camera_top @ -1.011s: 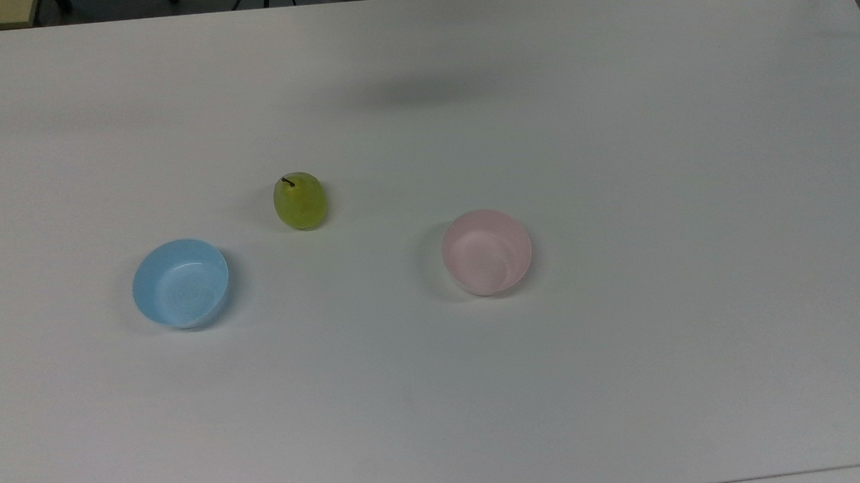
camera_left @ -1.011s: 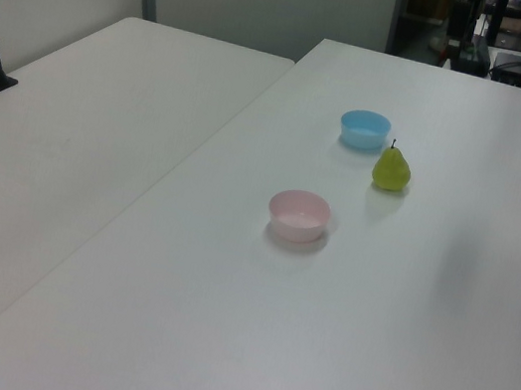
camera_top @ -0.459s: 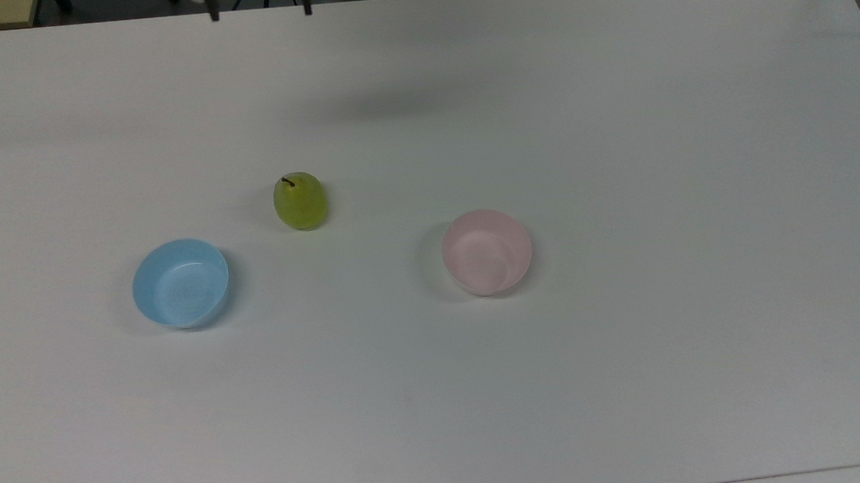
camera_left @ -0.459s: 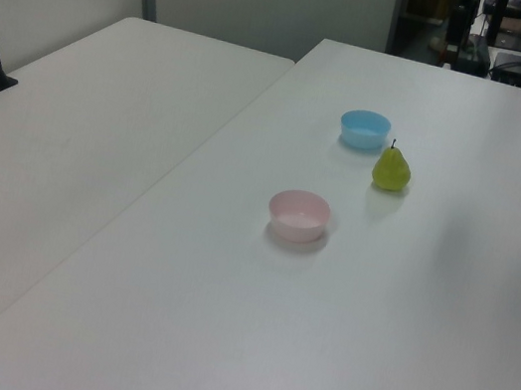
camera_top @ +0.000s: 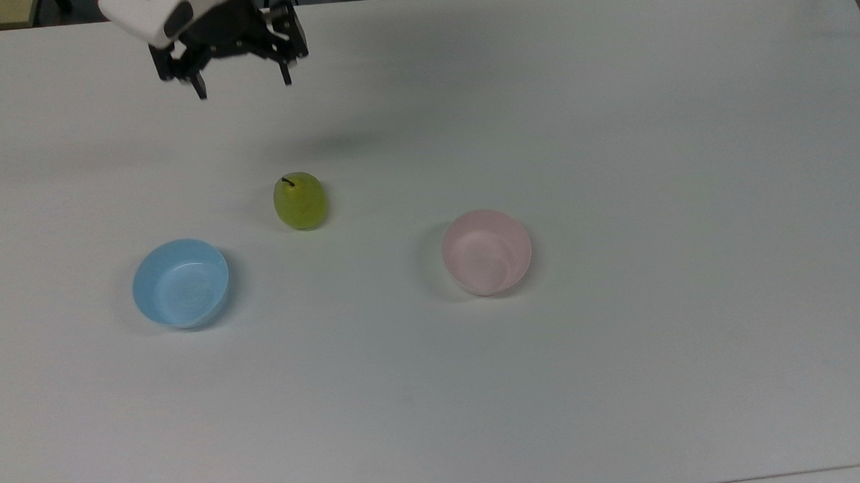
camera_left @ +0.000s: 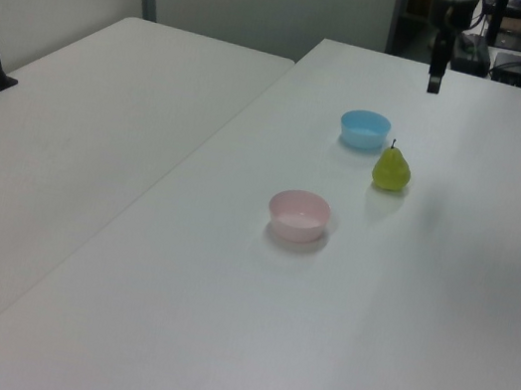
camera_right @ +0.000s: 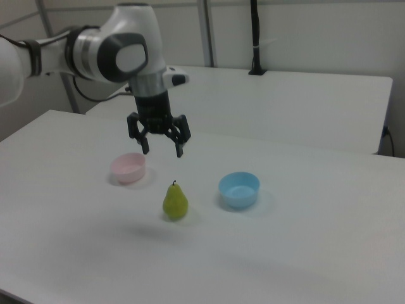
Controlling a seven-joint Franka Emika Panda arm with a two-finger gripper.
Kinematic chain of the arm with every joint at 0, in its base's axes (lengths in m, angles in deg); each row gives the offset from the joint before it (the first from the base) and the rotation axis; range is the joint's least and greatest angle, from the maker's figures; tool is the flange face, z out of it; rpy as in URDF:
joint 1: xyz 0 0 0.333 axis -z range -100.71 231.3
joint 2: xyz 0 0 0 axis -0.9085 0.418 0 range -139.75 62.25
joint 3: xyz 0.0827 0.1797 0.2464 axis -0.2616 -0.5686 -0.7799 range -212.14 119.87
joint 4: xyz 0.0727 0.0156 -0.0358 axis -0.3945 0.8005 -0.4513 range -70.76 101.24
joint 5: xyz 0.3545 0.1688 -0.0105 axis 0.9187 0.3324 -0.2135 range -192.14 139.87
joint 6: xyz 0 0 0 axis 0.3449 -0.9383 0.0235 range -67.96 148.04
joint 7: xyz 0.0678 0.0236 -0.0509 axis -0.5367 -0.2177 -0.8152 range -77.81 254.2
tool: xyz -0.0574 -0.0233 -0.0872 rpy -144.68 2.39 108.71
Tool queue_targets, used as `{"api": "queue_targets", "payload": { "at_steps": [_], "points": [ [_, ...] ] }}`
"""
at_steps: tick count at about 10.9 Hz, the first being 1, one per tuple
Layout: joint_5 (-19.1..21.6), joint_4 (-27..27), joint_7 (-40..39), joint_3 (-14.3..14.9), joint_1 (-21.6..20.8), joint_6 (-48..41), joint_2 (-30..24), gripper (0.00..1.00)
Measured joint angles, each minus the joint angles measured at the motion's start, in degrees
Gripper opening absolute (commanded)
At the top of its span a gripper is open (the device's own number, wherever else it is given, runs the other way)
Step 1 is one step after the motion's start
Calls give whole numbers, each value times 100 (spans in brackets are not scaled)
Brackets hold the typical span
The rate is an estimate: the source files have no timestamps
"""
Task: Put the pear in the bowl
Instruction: 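Lower the open gripper over the green pear and close on it, then lift the green pear up off the table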
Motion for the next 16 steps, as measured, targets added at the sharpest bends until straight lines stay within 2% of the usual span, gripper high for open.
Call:
{"api": "queue_targets", "payload": {
  "at_steps": [2, 4, 7, 9, 10, 13, 14, 16],
  "points": [
    [8, 437, 32, -2, -16, 574, 67, 100],
    [8, 851, 562, -10, -113, 1105, 170, 100],
    [8, 1037, 1549, -24, -261, 1799, 614, 100],
    [-7, 1057, 1786, -28, -348, 2160, 999, 100],
    [-24, 1061, 1806, -28, -359, 2304, 1152, 94],
    [-239, 1060, 1813, -24, -359, 2403, 1350, 43],
    [-301, 1054, 1814, -23, -358, 2410, 1353, 34],
    [-318, 1047, 1815, -20, -357, 2410, 1351, 30]
  ]
}}
